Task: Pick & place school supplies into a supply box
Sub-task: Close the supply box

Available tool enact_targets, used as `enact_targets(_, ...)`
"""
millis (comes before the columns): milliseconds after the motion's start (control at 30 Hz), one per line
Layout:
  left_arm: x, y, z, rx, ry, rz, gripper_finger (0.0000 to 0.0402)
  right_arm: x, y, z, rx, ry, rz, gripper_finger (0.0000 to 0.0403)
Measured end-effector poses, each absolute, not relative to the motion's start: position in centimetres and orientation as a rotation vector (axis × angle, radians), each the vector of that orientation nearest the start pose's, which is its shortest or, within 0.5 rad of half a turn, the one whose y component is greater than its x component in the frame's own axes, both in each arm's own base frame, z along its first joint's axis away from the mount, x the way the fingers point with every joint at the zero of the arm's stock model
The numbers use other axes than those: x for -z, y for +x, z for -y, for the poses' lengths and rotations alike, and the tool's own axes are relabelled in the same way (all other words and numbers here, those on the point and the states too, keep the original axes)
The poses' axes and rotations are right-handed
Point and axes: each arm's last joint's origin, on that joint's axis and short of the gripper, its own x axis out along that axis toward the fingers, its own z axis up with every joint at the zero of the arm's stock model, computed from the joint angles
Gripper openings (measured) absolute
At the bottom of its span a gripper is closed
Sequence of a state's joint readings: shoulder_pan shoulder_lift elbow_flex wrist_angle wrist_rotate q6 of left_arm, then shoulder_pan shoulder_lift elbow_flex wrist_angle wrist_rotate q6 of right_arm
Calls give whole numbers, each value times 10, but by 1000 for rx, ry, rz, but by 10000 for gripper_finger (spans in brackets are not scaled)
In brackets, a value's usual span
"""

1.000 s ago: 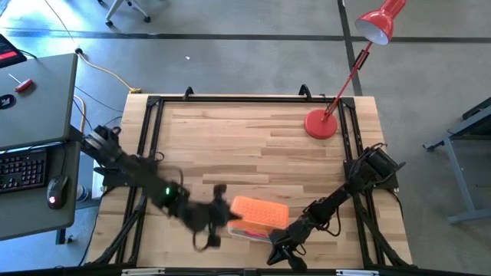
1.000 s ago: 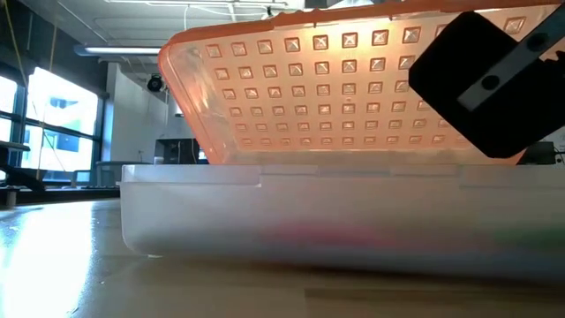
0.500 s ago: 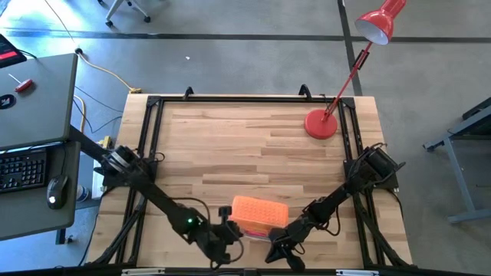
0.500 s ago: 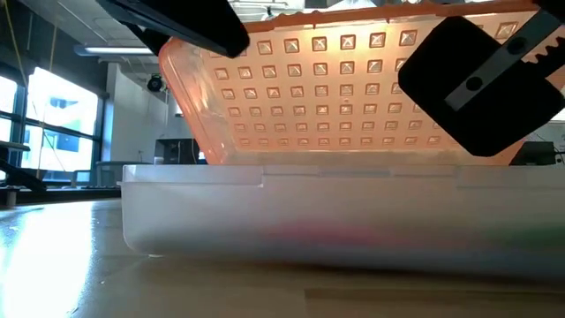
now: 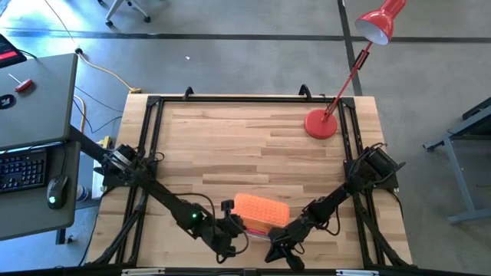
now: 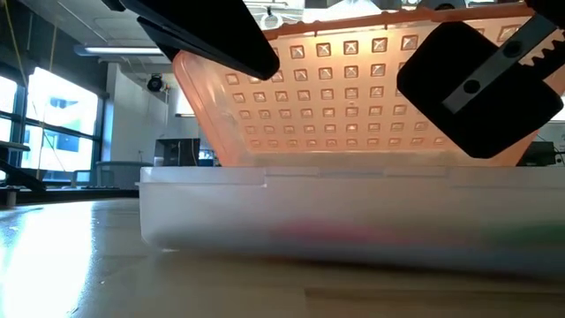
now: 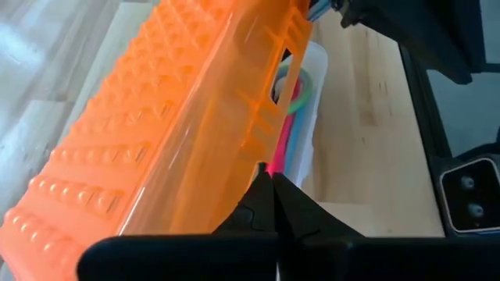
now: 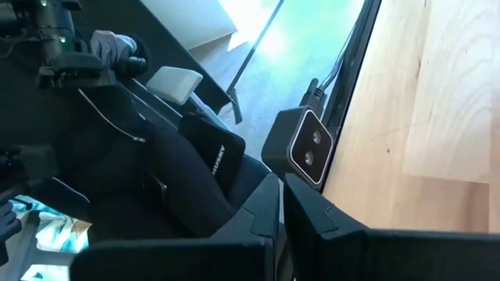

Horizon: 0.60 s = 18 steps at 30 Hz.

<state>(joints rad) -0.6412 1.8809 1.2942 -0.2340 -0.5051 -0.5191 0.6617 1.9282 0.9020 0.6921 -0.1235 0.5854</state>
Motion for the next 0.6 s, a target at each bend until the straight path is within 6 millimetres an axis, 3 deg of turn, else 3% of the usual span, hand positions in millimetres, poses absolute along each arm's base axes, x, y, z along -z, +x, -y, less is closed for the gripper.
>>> enact_targets(367,-204,331,229,-49,-38,-672,18,-131,301,-228,-536,450,-638,0)
enact_targets(600,-206,335,226,-59,-9,-644,10,-133,303,-226,-565,453,-623,0)
